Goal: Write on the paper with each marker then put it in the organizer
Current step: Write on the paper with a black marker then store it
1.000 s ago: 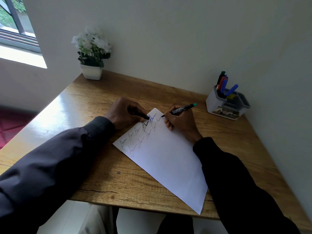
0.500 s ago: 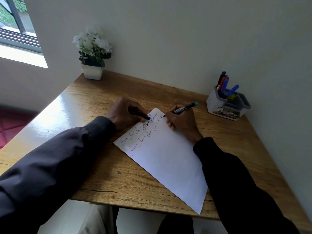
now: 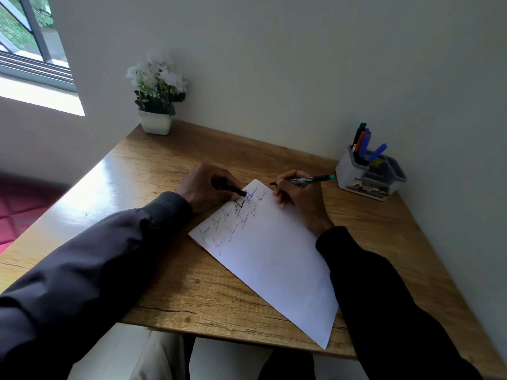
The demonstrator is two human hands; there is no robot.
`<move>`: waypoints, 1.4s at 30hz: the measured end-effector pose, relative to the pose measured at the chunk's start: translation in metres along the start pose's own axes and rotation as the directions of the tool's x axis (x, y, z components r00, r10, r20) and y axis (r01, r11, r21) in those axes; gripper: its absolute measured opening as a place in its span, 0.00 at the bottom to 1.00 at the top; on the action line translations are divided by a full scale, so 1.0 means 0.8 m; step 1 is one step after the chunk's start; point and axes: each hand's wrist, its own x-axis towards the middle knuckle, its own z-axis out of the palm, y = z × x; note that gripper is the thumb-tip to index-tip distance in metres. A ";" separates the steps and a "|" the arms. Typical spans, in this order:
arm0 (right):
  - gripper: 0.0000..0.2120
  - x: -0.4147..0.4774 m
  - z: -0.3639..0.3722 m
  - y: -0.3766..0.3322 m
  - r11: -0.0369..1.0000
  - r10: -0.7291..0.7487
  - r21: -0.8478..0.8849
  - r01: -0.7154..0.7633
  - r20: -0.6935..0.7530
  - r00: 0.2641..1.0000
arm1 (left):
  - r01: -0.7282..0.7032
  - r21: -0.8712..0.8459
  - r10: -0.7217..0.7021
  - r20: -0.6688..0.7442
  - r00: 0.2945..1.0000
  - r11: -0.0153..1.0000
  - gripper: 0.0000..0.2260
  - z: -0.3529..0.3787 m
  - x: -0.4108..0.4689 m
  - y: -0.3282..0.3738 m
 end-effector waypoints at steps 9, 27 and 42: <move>0.11 -0.019 -0.014 -0.023 0.986 -0.056 0.166 0.019 0.221 0.974 | 0.044 -0.074 -0.049 -0.077 0.996 0.996 0.07 -0.001 -0.007 0.012; 0.04 -0.029 -0.001 -0.030 0.964 -0.144 0.250 0.094 0.192 0.971 | 0.019 -0.239 -0.048 -0.118 0.992 0.971 0.07 0.005 -0.013 0.021; 0.04 -0.031 -0.001 -0.029 0.982 -0.155 0.138 0.127 0.219 0.963 | -0.009 -0.190 -0.009 -0.094 0.996 0.982 0.06 0.004 -0.013 0.026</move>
